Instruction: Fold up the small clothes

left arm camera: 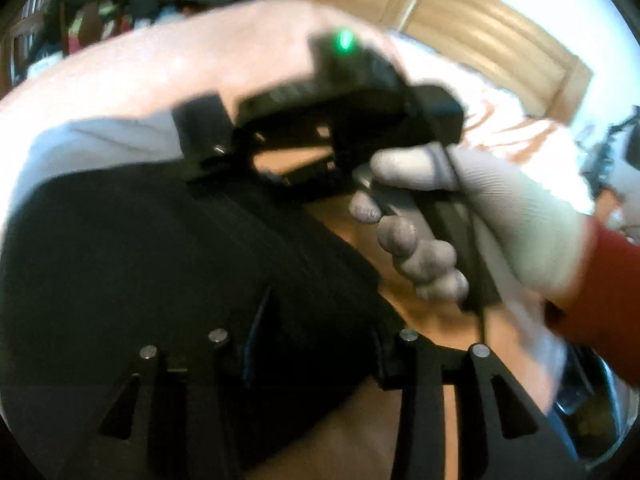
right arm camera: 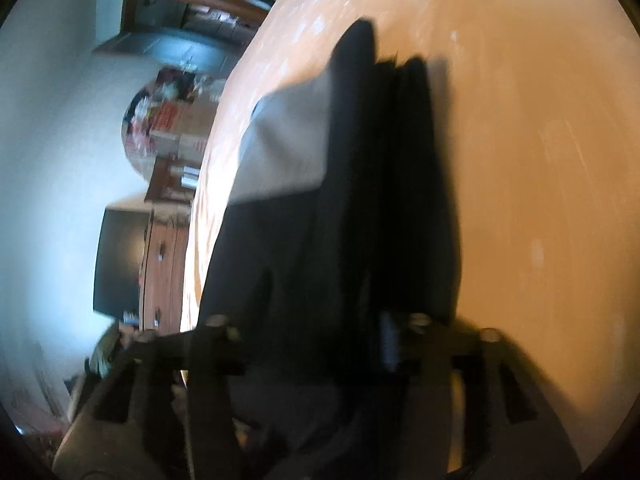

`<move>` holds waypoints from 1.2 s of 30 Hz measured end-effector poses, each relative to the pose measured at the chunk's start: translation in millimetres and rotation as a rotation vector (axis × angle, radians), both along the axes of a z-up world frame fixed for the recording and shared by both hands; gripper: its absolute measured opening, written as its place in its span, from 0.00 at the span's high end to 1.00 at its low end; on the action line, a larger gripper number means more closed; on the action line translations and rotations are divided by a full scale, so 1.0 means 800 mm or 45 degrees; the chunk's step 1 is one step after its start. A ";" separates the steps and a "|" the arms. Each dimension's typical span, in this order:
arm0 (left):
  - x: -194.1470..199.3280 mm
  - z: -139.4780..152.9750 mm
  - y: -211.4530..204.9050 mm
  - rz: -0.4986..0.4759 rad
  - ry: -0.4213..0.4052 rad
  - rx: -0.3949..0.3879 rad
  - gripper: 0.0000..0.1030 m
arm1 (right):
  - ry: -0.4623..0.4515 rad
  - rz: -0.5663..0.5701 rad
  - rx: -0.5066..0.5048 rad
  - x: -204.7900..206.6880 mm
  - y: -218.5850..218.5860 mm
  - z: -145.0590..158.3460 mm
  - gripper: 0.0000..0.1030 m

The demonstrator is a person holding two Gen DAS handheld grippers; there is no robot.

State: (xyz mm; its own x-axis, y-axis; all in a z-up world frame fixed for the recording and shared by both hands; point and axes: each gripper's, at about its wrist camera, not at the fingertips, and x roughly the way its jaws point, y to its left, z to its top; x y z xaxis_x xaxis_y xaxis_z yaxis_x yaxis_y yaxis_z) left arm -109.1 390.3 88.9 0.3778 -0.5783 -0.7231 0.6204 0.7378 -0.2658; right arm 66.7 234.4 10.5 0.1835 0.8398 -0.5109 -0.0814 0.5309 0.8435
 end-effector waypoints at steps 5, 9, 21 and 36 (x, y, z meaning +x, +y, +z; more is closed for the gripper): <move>-0.067 0.049 0.107 0.130 -0.123 -0.053 0.57 | 0.020 0.059 -0.008 -0.056 -0.010 0.010 0.35; -0.095 0.048 0.186 0.328 -0.136 -0.041 0.54 | 0.021 0.074 -0.014 -0.077 -0.001 0.014 0.32; -0.028 -0.016 0.157 0.353 -0.112 0.182 0.50 | 0.051 -0.158 0.045 -0.095 -0.030 -0.040 1.00; -0.044 -0.046 0.157 0.160 -0.253 0.558 0.68 | -0.017 -0.095 0.009 -0.085 -0.019 -0.043 1.00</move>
State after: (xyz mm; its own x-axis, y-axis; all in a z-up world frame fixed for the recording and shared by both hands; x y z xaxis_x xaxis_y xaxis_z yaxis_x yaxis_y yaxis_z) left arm -144.1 516.0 52.3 0.5801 -0.1772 -0.7950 0.5270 0.8259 0.2005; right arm -0.9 219.1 -24.2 0.2525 0.8271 -0.5021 -0.0529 0.5299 0.8464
